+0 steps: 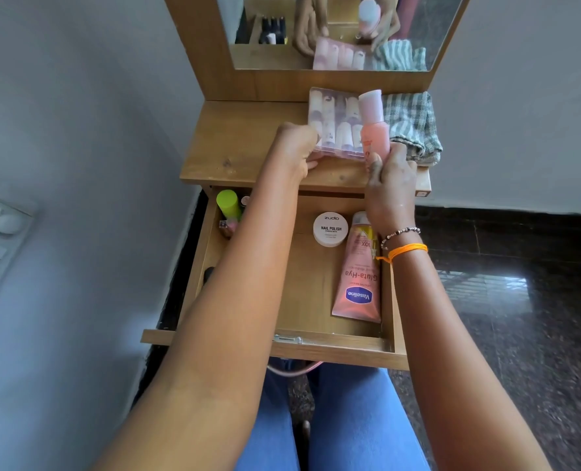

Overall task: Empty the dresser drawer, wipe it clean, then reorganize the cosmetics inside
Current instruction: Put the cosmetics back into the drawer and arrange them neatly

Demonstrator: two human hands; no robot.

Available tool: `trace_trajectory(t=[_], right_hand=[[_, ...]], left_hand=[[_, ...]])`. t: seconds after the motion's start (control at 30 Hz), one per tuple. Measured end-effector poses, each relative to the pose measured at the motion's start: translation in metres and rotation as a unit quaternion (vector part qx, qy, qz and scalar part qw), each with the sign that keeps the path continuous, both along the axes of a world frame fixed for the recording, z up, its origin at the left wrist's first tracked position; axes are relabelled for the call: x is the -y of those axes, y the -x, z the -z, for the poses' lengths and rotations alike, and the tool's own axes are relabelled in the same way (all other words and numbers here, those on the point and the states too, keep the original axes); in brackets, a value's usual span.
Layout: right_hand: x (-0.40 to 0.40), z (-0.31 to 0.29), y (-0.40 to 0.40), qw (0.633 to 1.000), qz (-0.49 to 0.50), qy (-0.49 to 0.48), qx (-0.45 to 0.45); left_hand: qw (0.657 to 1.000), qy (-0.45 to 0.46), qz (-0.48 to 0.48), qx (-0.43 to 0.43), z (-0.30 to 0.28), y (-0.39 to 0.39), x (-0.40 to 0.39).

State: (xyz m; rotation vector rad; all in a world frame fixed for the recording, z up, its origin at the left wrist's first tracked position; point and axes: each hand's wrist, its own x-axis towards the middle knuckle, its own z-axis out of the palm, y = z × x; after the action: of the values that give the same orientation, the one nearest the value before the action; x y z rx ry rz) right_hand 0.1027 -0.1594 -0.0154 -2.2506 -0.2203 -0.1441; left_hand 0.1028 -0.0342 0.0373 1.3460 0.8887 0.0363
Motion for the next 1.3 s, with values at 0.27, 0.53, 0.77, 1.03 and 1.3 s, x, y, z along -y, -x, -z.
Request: trace_trajectory(t=[0.27, 0.53, 0.77, 1.03, 1.3], right_hand=[[0.004, 0.002, 0.021, 0.999, -0.029, -0.021, 0.034], [0.009, 0.004, 0.082, 0.995, -0.061, -0.084, 0.012], [0.018, 0.018, 0.105, 0.992, -0.082, -0.090, -0.037], [0.025, 0.044, 0.109, 0.973, -0.093, -0.032, -0.207], [0.027, 0.051, 0.109, 0.960, -0.109, 0.003, -0.258]], left_hand=[[0.996, -0.057, -0.054, 0.038, 0.027, 0.039, -0.001], [0.992, -0.115, 0.018, 0.046, 0.041, 0.139, 0.001], [0.970, -0.207, 0.131, 0.003, 0.053, 0.191, 0.013], [0.918, -0.330, 0.199, -0.092, 0.068, 0.199, 0.032], [0.884, -0.352, 0.263, -0.157, 0.085, 0.198, 0.035]])
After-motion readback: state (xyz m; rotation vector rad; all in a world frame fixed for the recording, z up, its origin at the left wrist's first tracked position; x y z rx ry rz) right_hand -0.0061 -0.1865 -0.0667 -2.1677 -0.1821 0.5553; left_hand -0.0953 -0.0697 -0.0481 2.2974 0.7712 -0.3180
